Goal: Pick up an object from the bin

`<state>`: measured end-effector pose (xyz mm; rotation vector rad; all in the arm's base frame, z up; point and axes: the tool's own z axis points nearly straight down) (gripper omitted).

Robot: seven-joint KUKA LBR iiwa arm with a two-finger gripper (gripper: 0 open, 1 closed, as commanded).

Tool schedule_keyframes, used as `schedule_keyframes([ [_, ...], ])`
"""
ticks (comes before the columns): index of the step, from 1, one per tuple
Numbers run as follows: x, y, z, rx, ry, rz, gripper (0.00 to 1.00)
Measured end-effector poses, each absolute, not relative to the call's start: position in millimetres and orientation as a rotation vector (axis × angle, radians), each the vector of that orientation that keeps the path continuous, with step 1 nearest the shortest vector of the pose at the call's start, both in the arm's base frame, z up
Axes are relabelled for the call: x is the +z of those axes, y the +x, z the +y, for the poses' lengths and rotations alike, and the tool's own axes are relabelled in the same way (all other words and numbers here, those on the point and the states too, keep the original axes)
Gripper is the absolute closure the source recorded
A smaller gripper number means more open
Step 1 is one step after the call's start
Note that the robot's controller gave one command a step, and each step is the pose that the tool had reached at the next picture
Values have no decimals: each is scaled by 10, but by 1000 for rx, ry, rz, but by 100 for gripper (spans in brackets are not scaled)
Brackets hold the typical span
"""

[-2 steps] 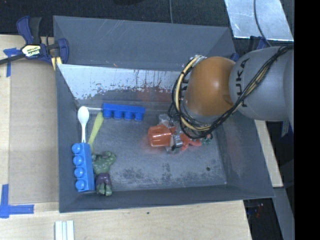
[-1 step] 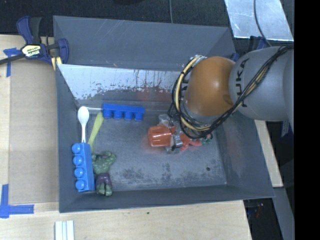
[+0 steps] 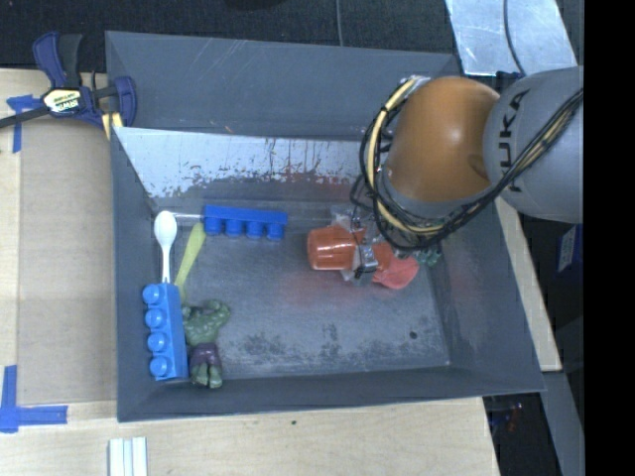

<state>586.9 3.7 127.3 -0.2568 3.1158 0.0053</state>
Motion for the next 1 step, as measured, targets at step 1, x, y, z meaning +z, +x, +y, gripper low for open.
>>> schedule_keyframes([
  [1,2113,5833,-228,5,-308,3110,100],
])
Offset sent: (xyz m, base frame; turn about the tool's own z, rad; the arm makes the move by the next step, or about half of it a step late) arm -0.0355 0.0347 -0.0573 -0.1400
